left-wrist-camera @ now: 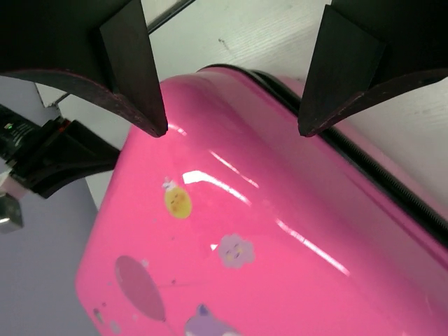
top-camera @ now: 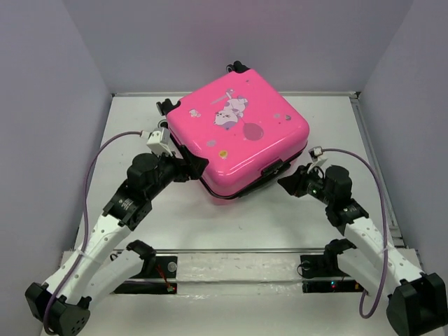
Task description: Pack the luggage
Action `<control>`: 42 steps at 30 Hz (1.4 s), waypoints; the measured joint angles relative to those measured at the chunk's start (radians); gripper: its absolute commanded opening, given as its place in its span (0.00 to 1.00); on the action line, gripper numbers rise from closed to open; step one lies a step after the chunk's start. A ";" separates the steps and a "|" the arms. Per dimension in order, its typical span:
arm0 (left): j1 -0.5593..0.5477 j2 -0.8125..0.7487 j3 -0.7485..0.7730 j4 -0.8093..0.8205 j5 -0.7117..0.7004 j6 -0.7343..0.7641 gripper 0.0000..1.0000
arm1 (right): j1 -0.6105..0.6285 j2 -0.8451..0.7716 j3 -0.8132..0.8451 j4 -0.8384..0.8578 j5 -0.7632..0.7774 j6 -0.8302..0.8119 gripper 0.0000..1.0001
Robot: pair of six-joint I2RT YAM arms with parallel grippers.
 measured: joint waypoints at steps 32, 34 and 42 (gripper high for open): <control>0.050 0.086 -0.361 0.193 0.133 -0.120 0.56 | -0.006 0.514 -0.076 0.748 -0.013 -0.127 0.10; 0.050 0.096 -0.361 0.209 0.137 -0.125 0.55 | -0.007 0.525 -0.077 0.765 -0.013 -0.113 0.07; 0.052 0.139 -0.361 0.274 0.167 -0.148 0.51 | 0.145 0.448 -0.108 0.729 0.124 -0.075 0.07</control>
